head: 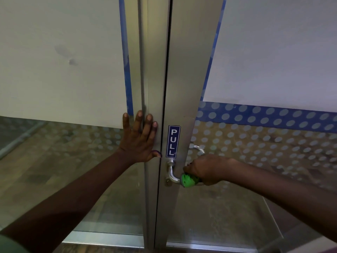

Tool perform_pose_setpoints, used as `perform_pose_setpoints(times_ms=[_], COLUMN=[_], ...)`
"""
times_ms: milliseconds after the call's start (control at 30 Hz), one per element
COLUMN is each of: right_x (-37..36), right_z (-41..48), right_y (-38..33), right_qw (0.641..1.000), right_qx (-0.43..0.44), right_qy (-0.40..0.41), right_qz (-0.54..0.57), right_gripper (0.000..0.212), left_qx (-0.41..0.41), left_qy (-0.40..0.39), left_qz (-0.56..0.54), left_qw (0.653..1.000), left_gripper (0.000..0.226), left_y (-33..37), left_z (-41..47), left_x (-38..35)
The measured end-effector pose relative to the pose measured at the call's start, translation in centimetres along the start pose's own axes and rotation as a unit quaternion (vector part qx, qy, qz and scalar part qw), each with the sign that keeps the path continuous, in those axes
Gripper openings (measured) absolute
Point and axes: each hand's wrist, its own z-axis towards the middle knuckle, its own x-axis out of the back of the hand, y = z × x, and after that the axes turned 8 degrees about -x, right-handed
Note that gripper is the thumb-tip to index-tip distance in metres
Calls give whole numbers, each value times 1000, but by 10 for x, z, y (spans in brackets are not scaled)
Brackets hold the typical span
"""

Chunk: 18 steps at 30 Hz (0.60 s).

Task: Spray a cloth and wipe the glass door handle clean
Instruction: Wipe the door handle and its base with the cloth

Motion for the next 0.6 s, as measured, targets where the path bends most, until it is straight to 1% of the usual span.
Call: perform_pose_setpoints(times_ms=[67,133,233,300,333,367,433,467,533,600], right_x=[0,1,-2,-3,-2,-2,-7,-12,-21,-26], right_z=[0,-1,-1,-1,-2,-2,0,4,11,18], right_y=[-1,0,-6,-18,-24,-31,-44,-53,-71,-85], right_qw=[999,998,993,984,973,956,921,908,892,904], right_qx=[8,-7,-87,-159,-206,-259,-328,-347,-366,-339], right_qy=[15,35,50,78,96,105,128,145,160,157], right_qz=[-32,-59,-59,-10,32,85,166,184,213,209], right_gripper=[34,32,32,36,41,49,60,60,48,38], left_qx=[1,5,8,8,8,8,8,8,8,9], left_qy=[-1,-2,-1,-1,-2,-2,-2,-2,-4,-6], left_qz=[-2,-2,-2,-1,-2,-2,0,-1,-2,-1], left_qw=[1000,1000,1000,1000,1000,1000,1000,1000,1000,1000], left_gripper=[97,96,96,96,96,96,96,96,96,96], left_y=[0,0,0,0,0,0,1,1,1,1], left_z=[0,1,1,1,1,0,0,0,-1,-1], left_x=[0,0,-1,-1,-1,-1,-2,-2,-3,-3])
